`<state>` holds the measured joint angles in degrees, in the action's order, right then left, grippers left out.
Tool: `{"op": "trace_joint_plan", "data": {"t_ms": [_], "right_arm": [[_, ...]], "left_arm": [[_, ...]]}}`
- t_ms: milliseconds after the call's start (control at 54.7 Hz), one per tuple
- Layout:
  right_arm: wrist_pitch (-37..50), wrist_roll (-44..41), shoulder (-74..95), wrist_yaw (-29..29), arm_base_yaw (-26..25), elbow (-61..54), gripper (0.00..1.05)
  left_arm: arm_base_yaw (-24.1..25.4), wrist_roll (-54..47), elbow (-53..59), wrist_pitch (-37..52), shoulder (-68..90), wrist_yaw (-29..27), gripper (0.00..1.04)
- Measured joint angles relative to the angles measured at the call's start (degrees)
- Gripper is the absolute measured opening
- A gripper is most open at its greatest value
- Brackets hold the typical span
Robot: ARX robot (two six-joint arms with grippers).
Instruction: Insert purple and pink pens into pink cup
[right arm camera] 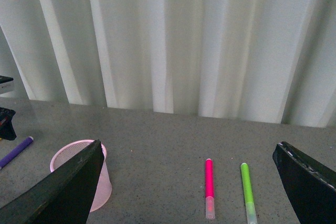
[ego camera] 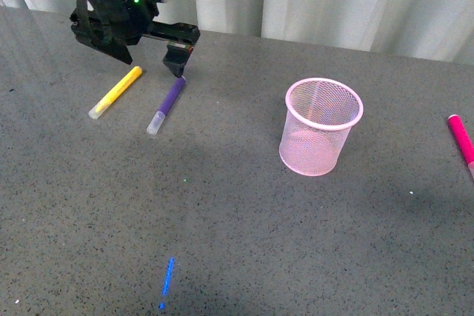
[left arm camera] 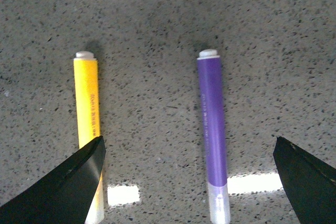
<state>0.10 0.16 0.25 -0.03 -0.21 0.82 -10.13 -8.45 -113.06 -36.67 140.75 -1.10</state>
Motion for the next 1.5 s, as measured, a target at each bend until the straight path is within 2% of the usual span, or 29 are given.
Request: {"op": "trace_joint_plan", "data": {"t_ms": [311,932,987,1060,1097,1207,1371,1426,1499], "right_arm": [[0.0,0.0,0.0,0.0,0.0,0.0,0.98],[0.0,0.0,0.0,0.0,0.0,0.0,0.98],[0.0,0.0,0.0,0.0,0.0,0.0,0.98],[0.0,0.0,0.0,0.0,0.0,0.0,0.98],[0.0,0.0,0.0,0.0,0.0,0.0,0.98],[0.0,0.0,0.0,0.0,0.0,0.0,0.98],[0.0,0.0,0.0,0.0,0.0,0.0,0.98],[-0.02,0.0,0.0,0.0,0.0,0.0,0.98],[0.0,0.0,0.0,0.0,0.0,0.0,0.98]], "left_arm": [[-1.84,0.13,-4.39,0.35,4.17,-1.84,0.98],[-1.46,-0.81,-8.02,1.09,9.99,-4.7,0.98],[-1.51,-0.92,-8.24,1.09,10.14,-4.92,0.94],[-1.51,-0.96,-8.28,1.16,10.32,-4.85,0.83],[-1.55,-0.94,-8.33,1.22,10.36,-4.85,0.74],[-1.68,-1.01,-8.33,1.46,10.51,-4.87,0.55],[-1.79,-1.27,-8.24,1.81,10.54,-4.96,0.31],[-1.77,-1.49,-8.22,1.84,10.58,-4.98,0.21],[-1.7,-1.57,-8.2,1.86,10.58,-5.09,0.13]]}}
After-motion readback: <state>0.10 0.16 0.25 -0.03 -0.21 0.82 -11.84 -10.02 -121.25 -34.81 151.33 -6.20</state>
